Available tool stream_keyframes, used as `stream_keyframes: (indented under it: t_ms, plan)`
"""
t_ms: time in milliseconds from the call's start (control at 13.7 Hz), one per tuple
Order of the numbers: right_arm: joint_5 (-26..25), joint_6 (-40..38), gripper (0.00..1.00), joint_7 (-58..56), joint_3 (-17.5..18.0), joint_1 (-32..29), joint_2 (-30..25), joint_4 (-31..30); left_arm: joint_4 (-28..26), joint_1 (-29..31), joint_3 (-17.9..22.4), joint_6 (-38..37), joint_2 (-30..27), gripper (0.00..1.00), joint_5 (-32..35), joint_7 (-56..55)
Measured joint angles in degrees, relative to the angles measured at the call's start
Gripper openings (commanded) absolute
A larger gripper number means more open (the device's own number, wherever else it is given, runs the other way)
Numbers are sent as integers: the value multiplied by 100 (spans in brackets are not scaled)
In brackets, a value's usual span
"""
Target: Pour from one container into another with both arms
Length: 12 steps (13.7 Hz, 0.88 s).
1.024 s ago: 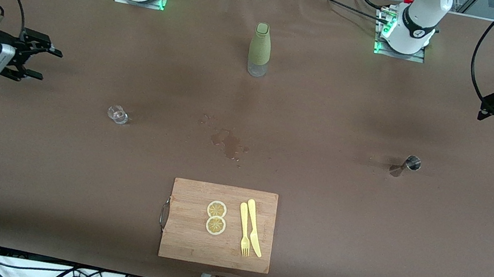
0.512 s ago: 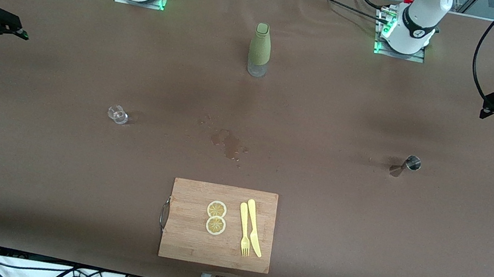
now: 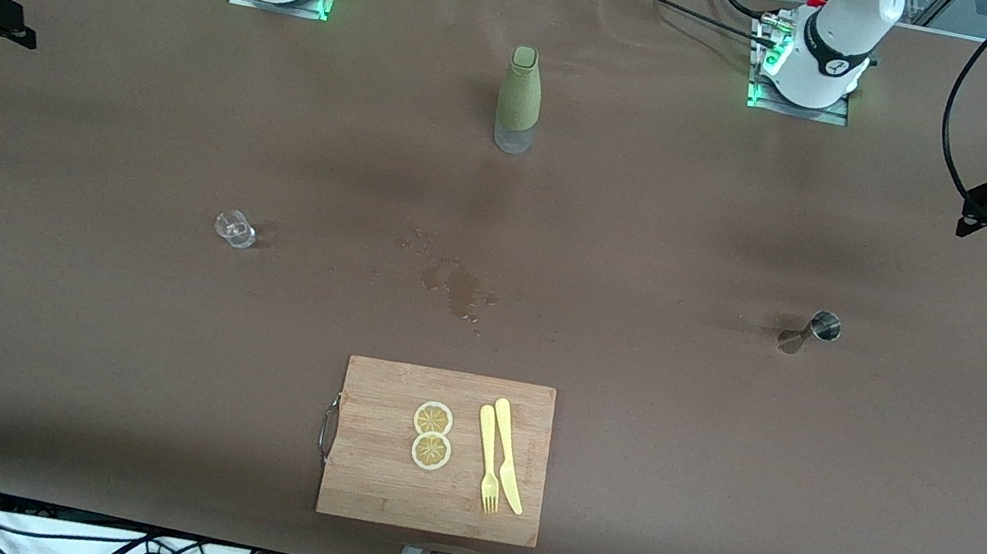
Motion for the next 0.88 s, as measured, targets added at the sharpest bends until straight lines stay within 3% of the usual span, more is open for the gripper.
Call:
stream_keyframes:
  t_ms: [512,732,878]
  plan:
    - [-89,478,100,2097,632,5,-274,-156,0,-3,72,4,0,100,-196,0]
    - [-108,1204,100,2248,651,-227,-709,-583,0,-4,88,5,0,100,-198,0]
    - [-108,1245,100,2288,701,-301,-1042,-772,0,-6,88,5,0,100,-198,0]
